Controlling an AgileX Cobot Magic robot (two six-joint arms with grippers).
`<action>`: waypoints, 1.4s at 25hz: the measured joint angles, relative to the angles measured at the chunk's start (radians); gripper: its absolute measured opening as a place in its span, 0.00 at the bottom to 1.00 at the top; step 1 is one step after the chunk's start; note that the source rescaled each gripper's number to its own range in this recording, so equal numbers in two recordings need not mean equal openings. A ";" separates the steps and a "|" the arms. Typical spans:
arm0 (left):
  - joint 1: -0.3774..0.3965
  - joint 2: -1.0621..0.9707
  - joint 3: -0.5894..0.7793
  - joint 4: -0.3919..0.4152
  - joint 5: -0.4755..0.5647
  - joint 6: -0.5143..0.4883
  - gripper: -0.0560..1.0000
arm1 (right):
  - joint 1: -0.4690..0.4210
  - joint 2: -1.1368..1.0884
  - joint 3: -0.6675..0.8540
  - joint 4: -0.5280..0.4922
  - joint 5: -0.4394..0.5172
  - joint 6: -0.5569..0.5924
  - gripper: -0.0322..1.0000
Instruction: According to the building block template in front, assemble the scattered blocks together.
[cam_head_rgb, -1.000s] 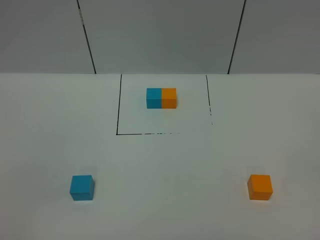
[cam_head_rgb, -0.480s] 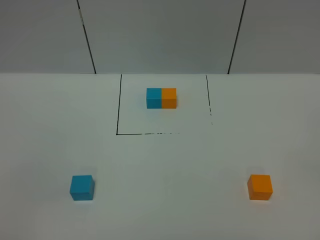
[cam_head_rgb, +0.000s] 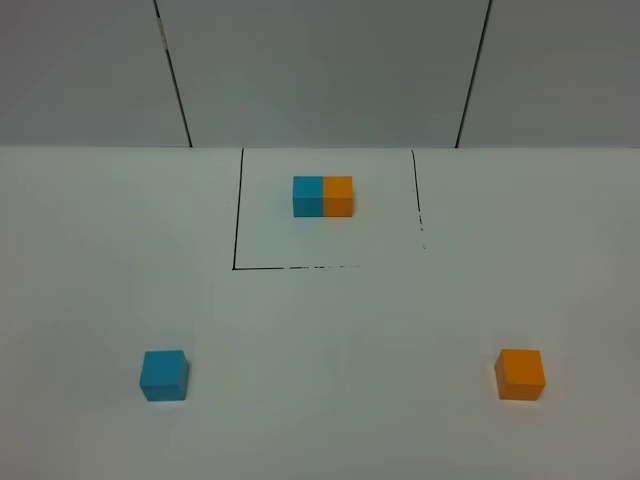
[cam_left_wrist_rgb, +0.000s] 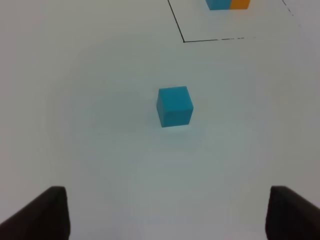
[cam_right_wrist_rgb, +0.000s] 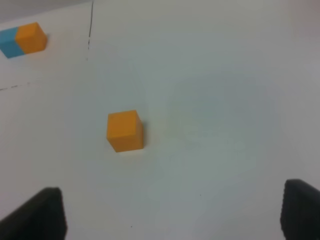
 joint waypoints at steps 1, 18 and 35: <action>0.000 0.008 0.000 0.000 0.000 -0.003 0.69 | 0.000 0.000 0.000 0.000 0.000 0.000 0.73; -0.032 0.798 -0.248 -0.005 -0.170 0.015 0.89 | 0.000 0.000 0.000 0.000 0.000 0.000 0.73; -0.349 1.458 -0.517 0.217 -0.220 -0.295 0.89 | 0.000 0.000 0.000 0.000 0.000 0.000 0.73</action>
